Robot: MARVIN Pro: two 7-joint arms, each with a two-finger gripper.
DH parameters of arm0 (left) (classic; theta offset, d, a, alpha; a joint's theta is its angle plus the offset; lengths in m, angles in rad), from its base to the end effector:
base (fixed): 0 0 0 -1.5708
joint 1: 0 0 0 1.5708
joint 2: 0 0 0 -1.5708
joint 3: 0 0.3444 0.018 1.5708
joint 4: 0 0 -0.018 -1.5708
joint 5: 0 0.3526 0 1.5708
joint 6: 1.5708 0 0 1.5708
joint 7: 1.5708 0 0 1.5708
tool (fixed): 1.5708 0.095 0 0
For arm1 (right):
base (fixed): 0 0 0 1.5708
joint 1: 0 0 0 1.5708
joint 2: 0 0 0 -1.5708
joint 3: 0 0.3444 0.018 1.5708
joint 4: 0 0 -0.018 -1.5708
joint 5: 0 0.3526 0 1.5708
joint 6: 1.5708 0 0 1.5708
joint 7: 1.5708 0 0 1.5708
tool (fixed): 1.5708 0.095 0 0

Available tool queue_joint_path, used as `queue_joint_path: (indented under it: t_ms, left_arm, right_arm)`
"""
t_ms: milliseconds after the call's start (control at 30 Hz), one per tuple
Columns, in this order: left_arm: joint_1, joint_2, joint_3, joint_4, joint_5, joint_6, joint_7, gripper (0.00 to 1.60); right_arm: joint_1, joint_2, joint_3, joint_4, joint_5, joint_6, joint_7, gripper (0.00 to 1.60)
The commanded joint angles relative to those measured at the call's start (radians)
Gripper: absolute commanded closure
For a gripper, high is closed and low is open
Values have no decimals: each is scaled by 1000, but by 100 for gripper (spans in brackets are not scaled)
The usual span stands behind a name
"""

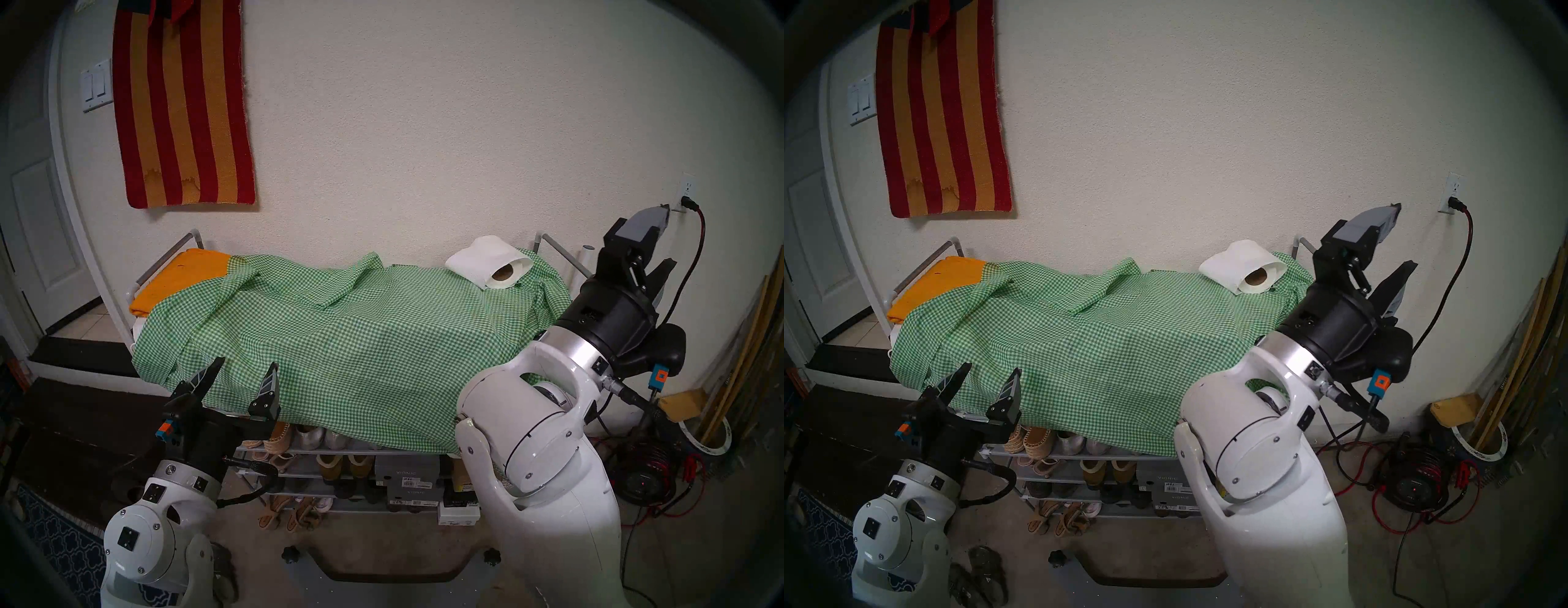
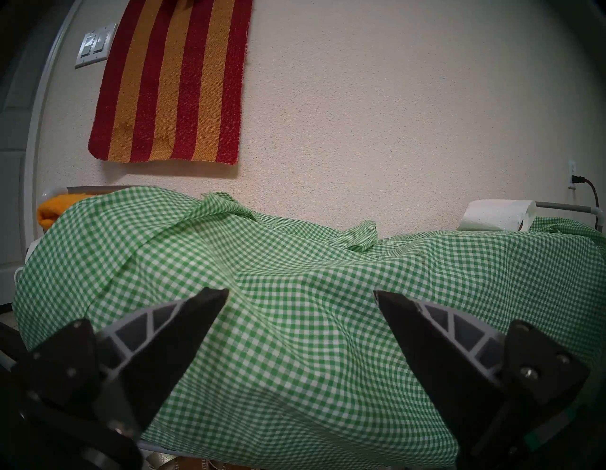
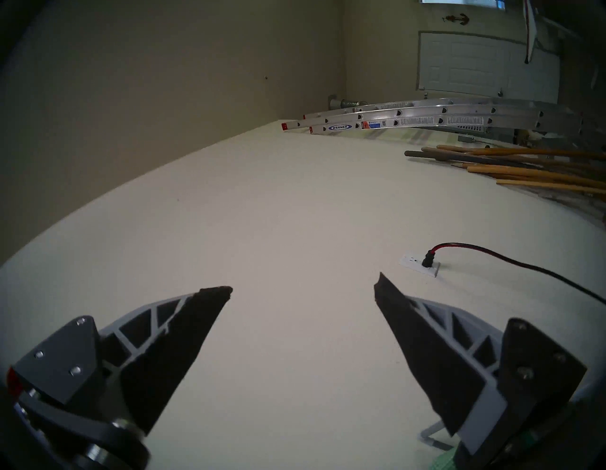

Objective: Lift the object off the cloth, cover the shoe rack with the cloth, put the object back

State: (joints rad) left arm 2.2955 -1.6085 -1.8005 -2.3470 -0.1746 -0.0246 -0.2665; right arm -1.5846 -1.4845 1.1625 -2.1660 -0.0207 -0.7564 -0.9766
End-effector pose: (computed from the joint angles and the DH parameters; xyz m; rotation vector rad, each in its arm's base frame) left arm 0.2254 0.0529 -0.2575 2.0644 -0.0506 2.2658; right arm 0.3329 0.0502 -0.1177 -0.5751 1.1552 -2.6164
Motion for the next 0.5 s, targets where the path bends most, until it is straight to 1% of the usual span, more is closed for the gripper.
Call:
queue_joint_path:
  t_ms: [0, 133, 167, 267, 333, 433, 467]
  left_arm:
    - [-1, 2, 2, -1, 0, 1, -2, 0]
    - [-1, 2, 2, -1, 0, 1, -2, 0]
    - [-1, 2, 2, -1, 0, 1, -2, 0]
    - [-1, 1, 2, -1, 0, 1, -2, 0]
    - [-1, 1, 2, -1, 0, 0, -1, 0]
    - [-1, 1, 2, -1, 1, 0, -1, 0]
    - [-1, 1, 2, -1, 1, 0, -1, 0]
  right_arm:
    - [55, 33, 25, 83, -82, 129, 58, 0]
    - [86, 40, 40, 100, -111, 184, 87, 0]
    - [93, 39, 42, 98, -114, 216, 96, 0]
    - [100, 53, 52, 104, -128, 276, 127, 0]
    - [102, 64, 58, 108, -134, 297, 146, 0]
    - [112, 68, 63, 96, -135, 370, 175, 0]
    - [114, 68, 62, 92, -132, 373, 186, 0]
